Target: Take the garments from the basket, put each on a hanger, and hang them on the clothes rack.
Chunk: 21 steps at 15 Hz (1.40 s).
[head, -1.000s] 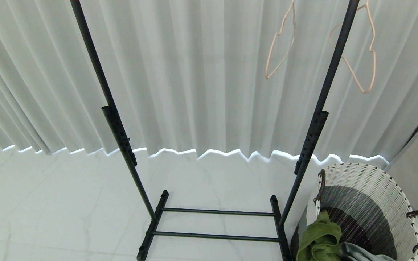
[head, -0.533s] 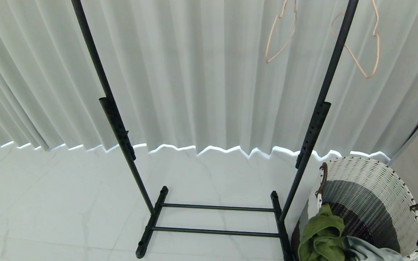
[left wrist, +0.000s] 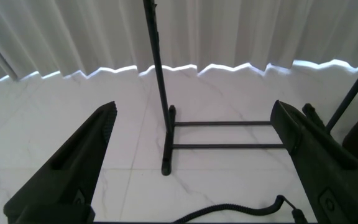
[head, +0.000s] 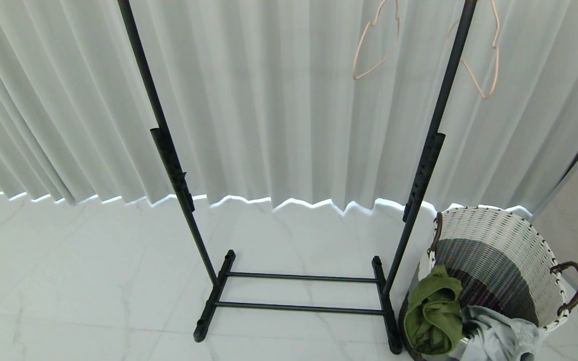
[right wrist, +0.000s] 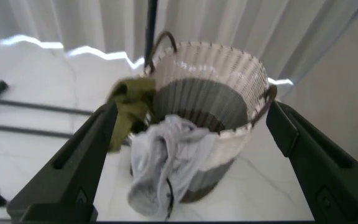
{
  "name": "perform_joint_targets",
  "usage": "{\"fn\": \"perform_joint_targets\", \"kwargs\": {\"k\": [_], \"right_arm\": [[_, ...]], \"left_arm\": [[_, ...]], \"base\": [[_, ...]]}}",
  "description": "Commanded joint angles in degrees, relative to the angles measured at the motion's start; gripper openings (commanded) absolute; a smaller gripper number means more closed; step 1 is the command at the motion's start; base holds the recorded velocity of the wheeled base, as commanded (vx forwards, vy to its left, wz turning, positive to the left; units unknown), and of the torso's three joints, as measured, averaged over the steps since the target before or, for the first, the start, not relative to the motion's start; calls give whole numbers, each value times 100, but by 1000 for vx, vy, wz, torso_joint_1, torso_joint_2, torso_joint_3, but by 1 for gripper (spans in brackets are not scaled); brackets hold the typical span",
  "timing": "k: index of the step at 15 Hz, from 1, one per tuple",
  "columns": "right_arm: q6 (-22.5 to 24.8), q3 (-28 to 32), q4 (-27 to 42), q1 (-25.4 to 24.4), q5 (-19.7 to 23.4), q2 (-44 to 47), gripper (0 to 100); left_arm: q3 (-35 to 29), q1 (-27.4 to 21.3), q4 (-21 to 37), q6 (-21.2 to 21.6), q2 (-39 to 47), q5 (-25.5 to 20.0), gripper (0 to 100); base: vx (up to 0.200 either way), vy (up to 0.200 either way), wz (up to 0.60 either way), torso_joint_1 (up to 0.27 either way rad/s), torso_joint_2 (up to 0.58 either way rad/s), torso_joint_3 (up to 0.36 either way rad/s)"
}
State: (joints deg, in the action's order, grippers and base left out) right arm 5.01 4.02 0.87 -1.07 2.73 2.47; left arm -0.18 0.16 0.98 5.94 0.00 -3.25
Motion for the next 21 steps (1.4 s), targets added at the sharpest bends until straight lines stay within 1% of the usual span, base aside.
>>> {"fn": "perform_joint_targets", "kwargs": {"k": [1, 2, 3, 4, 5, 6, 7, 10, 11, 13, 15, 17, 18, 20, 21], "right_arm": [[-88, 1136, -7, -578, -53, 1466, 100], [193, 1285, -7, -631, -80, 2011, 100], [817, 1426, -7, -455, -229, 2943, 100], [1055, 1435, -7, -359, -291, 3233, 100], [1934, 1452, -16, 28, -317, 4068, 100], [2435, 1417, -7, 239, -273, 4499, 100], [2830, 1382, 1, 309, -273, 4841, 100], [3621, 1250, 1, 309, -273, 5615, 100], [3788, 1189, -16, 309, -282, 5791, 100], [3885, 1092, -95, 257, -282, 5931, 100], [3885, 758, -526, 230, -282, 6230, 100], [3832, 354, -1097, 230, -299, 6590, 100], [3727, 239, -1352, 257, -299, 6775, 100], [3445, 187, -1625, 257, -299, 7091, 100], [3393, 222, -1721, 257, -299, 7250, 100]], "left_arm": [[1, 2, -1, -14, 0, 0, 100], [1, 2, -1, -14, 0, 0, 100], [1, 2, -1, -14, 0, 0, 100], [1, 2, -1, -14, 0, 0, 100], [1, 2, -1, -14, 0, 0, 100], [1, 2, -1, -14, 0, 0, 100], [1, 2, -1, -14, 0, 0, 100], [1, 2, -1, -14, 0, 0, 100], [1, 2, -1, -14, 0, 0, 100], [1, 2, -1, -14, 0, 0, 100], [1, 2, -1, -5, 0, 0, 100], [1, 2, -1, -5, 0, 0, 100], [1, 2, -1, -5, 0, 0, 100], [1, 2, -1, -5, 0, 0, 100], [1, 2, -1, -5, 0, 0, 100]], "base": [[0, 0, 0, 0, 0, 0], [0, 0, 0, 0, 0, 0], [0, 0, 0, 0, 0, 0], [0, 0, 0, 0, 0, 0], [0, 0, 0, 0, 0, 0], [0, 0, 0, 0, 0, 0], [0, 0, 0, 0, 0, 0], [0, 0, 0, 0, 0, 0], [0, 0, 0, 0, 0, 0], [0, 0, 0, 0, 0, 0], [0, 0, 0, 0, 0, 0], [0, 0, 0, 0, 0, 0], [0, 0, 0, 0, 0, 0], [0, 0, 0, 0, 0, 0], [0, 0, 0, 0, 0, 0]]}}
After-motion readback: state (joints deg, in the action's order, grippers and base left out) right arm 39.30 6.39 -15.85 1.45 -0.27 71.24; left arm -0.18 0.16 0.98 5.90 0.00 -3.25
